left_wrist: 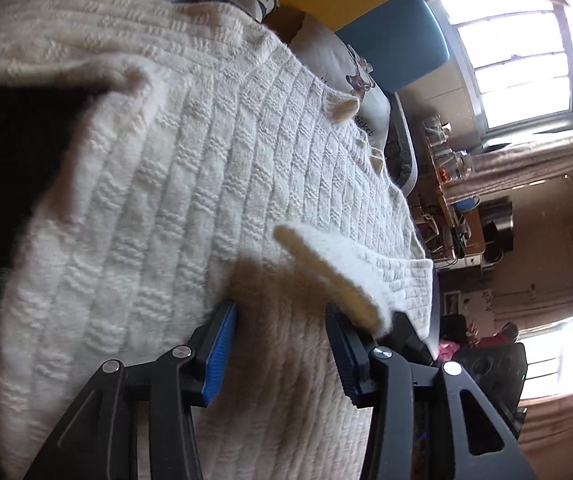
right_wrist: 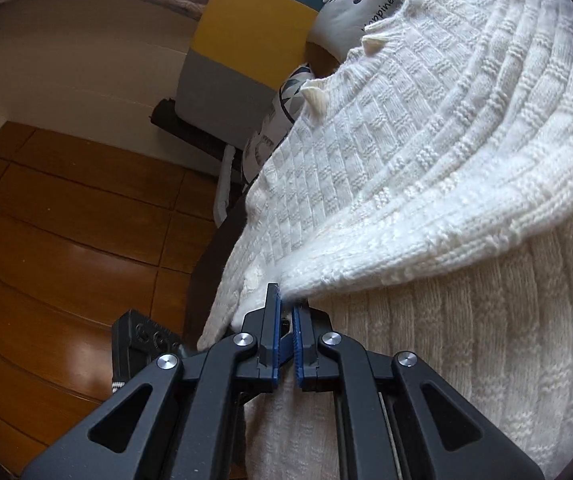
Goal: Fold clothes
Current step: 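Lay the sleeve across the sweater body with the right tool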
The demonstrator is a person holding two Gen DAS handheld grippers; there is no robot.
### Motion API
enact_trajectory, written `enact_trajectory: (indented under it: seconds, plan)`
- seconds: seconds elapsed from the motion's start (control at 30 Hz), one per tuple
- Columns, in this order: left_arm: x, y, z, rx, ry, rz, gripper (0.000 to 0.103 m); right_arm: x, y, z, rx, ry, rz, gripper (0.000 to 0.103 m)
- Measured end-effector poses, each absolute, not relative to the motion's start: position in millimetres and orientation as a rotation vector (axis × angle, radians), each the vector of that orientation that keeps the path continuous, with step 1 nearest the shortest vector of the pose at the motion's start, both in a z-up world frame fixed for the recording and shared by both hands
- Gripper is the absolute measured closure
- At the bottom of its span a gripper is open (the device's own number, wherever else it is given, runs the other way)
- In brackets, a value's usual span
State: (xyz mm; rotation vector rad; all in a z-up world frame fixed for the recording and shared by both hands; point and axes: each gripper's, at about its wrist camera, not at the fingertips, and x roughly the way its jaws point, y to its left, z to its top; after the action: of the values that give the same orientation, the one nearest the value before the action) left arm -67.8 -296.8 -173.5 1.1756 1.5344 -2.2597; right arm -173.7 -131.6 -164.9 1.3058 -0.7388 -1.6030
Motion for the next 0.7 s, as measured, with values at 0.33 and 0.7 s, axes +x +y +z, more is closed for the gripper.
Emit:
enact_trajectory:
  seconds: [0.33,0.7]
  plan:
    - [-60.3,-295.3,-180.8,1.109,1.758,-2.172,0.057,-171.4,-127.6,-160.5,1.299,-0.597,-1.662,0.098]
    - [-51.7,-292.4,-180.7,1.022,1.837,-2.128,0.057,-161.9,-135.6,-168.4,1.333,-0.456,-1.723,0.097]
